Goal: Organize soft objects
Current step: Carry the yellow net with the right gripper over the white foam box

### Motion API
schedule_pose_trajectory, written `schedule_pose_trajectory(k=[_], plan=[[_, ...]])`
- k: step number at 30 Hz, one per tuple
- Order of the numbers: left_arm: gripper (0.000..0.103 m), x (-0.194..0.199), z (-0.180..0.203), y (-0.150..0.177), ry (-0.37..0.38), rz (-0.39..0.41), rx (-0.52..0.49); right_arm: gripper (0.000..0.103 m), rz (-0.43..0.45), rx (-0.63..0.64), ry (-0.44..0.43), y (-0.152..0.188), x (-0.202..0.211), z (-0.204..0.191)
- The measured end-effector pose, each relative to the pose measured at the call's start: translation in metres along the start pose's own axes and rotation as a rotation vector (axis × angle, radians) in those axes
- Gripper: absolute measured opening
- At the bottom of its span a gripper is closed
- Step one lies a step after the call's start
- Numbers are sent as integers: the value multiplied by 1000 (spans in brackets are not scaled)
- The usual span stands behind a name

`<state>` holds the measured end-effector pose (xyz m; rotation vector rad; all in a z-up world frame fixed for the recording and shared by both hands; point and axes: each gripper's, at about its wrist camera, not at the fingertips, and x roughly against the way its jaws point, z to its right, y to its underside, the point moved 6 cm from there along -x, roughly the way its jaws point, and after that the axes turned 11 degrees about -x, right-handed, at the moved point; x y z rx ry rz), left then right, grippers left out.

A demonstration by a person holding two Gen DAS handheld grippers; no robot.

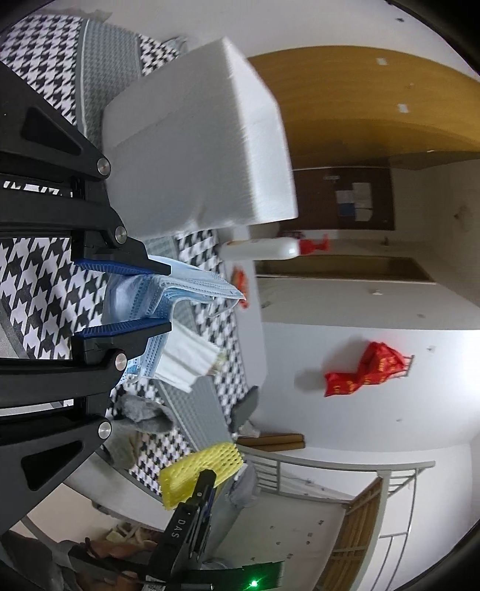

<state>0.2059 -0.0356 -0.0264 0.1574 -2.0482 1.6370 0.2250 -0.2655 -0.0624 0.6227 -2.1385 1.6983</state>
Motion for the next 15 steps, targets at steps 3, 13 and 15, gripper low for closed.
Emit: schedule_pose_trajectory(k=[3,13,15], plan=[[24,13,-2,-8,-25,37,-13,21,29,14,-25,-5,12,-9],[24,49,-18,-21,-125,106,-11,21,101,72,-116,-17,41,-44],[24,55,-22,-22,-144,114,-3,21,113,85,-135,-20,45,-52]])
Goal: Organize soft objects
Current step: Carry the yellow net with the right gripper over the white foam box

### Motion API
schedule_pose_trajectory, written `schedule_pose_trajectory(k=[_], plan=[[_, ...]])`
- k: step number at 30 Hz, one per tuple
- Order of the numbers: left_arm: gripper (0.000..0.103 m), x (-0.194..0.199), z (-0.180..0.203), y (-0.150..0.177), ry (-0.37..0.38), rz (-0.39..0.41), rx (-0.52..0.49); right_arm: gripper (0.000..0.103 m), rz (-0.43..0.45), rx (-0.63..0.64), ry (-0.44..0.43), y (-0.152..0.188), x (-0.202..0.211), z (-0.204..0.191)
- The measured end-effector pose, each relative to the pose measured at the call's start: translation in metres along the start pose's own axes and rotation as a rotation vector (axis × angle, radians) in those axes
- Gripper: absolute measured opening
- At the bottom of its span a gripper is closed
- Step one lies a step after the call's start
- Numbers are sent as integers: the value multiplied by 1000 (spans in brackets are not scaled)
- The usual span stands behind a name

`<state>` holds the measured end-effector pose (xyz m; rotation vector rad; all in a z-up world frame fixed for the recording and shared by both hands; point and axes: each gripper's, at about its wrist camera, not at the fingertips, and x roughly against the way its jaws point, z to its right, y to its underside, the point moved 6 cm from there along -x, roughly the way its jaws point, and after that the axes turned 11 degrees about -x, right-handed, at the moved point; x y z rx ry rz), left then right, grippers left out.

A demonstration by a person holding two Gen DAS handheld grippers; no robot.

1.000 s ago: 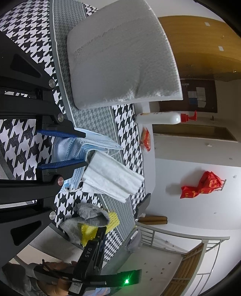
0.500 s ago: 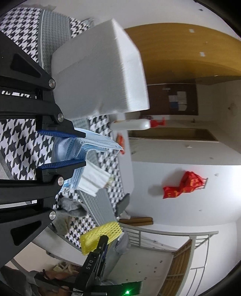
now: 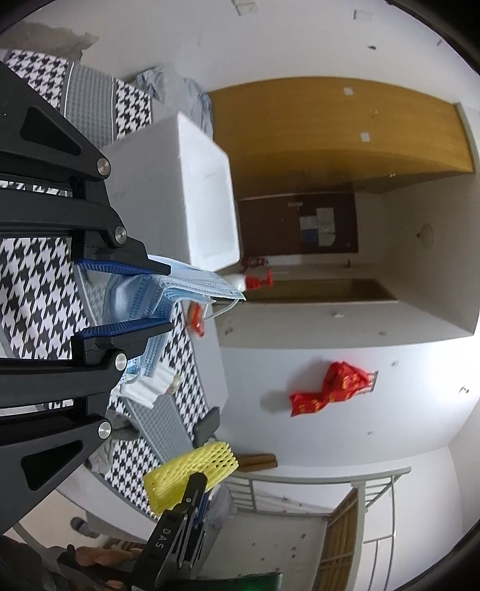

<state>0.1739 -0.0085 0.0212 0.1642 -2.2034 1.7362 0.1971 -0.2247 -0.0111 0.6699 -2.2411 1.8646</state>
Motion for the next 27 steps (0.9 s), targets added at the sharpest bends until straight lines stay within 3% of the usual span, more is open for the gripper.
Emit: schedule_pose_trajectory(k=[19,27], plan=[[24,35,-59,-5,-224,11,60,21,8,118,-249,-20,-7,-91],[24,39,-85,-1,-277,14,89,21,-8,159,-316,-23,-23,-128]])
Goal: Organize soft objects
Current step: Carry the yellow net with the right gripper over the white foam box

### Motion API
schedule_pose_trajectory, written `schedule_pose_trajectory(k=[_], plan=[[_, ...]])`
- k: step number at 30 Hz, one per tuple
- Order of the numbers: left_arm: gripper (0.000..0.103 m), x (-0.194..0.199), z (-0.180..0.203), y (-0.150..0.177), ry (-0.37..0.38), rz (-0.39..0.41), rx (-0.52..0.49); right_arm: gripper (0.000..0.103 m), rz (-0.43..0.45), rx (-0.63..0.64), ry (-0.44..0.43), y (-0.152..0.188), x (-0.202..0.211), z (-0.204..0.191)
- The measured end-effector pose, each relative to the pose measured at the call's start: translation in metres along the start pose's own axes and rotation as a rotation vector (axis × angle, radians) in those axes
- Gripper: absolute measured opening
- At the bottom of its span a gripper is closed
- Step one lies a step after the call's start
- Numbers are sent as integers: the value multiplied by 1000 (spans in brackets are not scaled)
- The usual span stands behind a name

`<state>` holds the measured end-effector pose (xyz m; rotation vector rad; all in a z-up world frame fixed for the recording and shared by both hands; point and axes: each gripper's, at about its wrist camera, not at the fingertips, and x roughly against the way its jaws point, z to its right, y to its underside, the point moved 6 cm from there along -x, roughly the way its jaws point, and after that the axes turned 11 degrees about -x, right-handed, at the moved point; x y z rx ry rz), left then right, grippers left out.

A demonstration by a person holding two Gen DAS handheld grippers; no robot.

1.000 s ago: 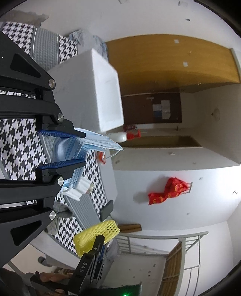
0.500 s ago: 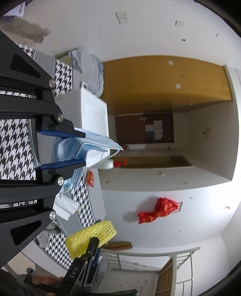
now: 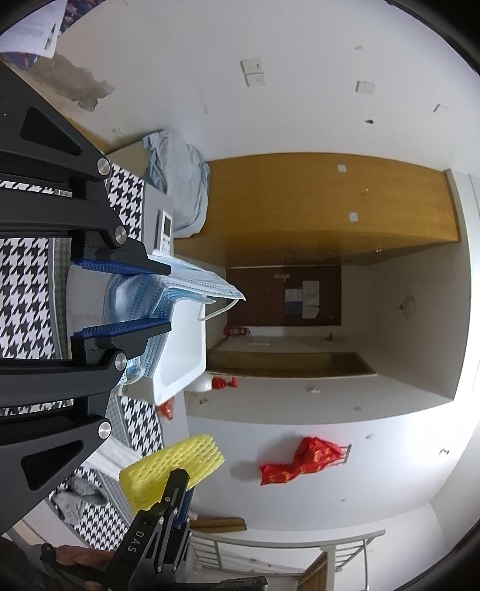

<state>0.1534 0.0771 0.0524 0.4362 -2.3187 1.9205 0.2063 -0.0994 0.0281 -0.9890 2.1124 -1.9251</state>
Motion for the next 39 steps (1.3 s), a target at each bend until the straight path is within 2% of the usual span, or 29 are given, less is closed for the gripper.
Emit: schedule_pose_trajectory(k=[11,25,39], plan=[[24,-10,-26,1,-58,-12,19,21,-9,25,-45,-20,-29,-24],[24,-9,-41,11,-84,-29,44,21,-27,52,-70,-39,-55,-46],[24,-14,-55,27,-143,-54,48,21,-51,80,-65,-43,-84,-65]])
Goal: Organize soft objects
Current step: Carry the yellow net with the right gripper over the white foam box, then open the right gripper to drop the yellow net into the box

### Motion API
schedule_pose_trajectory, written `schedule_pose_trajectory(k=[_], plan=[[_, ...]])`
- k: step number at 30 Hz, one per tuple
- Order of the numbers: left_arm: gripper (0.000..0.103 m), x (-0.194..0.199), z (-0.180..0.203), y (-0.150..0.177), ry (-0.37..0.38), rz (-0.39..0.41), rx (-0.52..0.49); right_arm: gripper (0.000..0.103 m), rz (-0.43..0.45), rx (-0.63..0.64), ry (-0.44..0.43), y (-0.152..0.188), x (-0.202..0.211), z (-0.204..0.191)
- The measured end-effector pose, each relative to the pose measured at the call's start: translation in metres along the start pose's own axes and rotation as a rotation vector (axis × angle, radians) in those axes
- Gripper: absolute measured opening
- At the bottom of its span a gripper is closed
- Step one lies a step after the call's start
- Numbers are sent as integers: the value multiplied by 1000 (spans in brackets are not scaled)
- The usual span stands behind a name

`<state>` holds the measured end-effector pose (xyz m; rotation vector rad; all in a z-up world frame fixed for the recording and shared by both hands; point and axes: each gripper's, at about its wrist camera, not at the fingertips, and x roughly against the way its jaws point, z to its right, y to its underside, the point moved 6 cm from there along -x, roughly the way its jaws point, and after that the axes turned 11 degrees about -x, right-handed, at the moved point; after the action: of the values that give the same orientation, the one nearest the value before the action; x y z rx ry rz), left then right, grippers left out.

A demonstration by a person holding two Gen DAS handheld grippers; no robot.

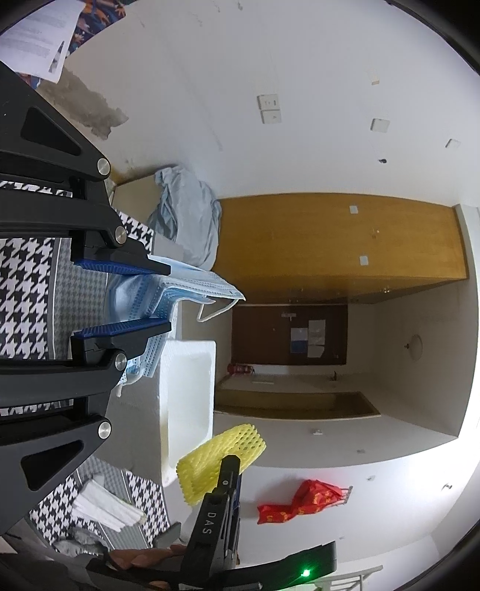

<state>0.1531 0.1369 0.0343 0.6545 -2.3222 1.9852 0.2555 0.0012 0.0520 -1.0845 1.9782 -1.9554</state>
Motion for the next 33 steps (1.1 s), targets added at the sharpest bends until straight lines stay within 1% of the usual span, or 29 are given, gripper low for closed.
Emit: schedule_pose_trajectory(k=[8,15,18,28,29,30,31,33], plan=[[24,-12,-8,11,1,-29,32,21,-36,-4,16,4,-23,2],[24,-18,-12,15,7,-42,36,21,-76,-11,36,10,-44,6],[24,-22,-12,15,13,-49,36,21,-88,-19,50,12,-49,9],[24,-21,-13,13,14,-47,37,22,-119,-36,54,10,-60,9],[24,-21,-13,12,12,-45,37,26,-121,-38,51,9,-61,10],[24,-19,-11,12,11,-44,36,37,-122,-40,42,9,-61,9],[24,-19,-11,12,11,-44,35,44,-121,-39,40,9,-60,8],[24,-18,-10,12,11,-43,35,74,-109,-38,43,8,-59,9]])
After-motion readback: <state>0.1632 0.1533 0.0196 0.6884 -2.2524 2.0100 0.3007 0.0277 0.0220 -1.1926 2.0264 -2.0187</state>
